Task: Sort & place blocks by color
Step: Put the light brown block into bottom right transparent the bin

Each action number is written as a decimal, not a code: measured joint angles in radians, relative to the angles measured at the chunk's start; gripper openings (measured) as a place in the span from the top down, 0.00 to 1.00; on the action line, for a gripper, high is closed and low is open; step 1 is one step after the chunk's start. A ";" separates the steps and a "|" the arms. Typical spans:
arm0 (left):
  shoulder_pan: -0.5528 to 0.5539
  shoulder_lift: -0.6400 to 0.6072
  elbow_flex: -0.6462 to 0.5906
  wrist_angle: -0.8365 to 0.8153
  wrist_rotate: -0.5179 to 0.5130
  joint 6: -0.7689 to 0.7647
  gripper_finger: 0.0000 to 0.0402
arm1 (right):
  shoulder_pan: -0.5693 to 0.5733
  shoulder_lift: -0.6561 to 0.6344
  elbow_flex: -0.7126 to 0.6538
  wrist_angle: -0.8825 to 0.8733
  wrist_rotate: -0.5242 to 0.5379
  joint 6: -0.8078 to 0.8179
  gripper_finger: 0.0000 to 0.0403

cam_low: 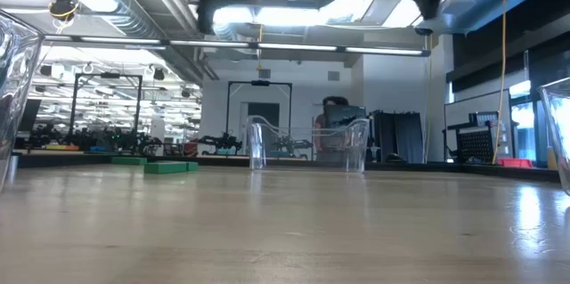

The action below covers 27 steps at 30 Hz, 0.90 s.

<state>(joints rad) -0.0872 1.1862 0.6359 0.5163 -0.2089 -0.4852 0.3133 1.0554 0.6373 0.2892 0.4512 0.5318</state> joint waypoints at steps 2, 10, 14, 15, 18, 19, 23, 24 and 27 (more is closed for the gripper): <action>0.000 0.069 0.069 -0.004 0.033 0.029 0.71 | -0.010 0.040 0.000 0.102 -0.037 -0.071 0.24; 0.000 0.275 0.302 -0.063 0.146 0.120 0.71 | -0.035 0.117 0.000 0.233 -0.053 -0.090 0.24; -0.002 0.323 0.367 -0.092 0.180 0.159 0.71 | -0.036 0.117 0.000 0.241 -0.089 -0.066 0.24; -0.002 0.329 0.379 -0.092 0.181 0.165 0.71 | -0.036 0.116 0.000 0.243 -0.093 -0.066 0.24; -0.001 0.343 0.405 -0.087 0.184 0.182 0.71 | -0.036 0.116 0.000 0.242 -0.096 -0.064 0.24; -0.001 0.348 0.410 -0.088 0.185 0.182 0.71 | -0.036 0.116 0.000 0.242 -0.096 -0.064 0.24; -0.001 0.349 0.411 -0.093 0.203 0.182 0.71 | -0.036 0.116 0.000 0.256 -0.096 -0.065 0.24; -0.001 0.349 0.411 -0.097 0.204 0.182 0.71 | -0.036 0.116 0.000 0.263 -0.096 -0.065 0.24; -0.001 0.349 0.411 -0.111 0.204 0.181 0.71 | -0.036 0.116 0.000 0.273 -0.096 -0.065 0.28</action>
<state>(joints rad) -0.0883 1.5349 1.0470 0.4050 -0.0044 -0.3038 0.2768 1.1709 0.6369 0.5624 0.3550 0.4664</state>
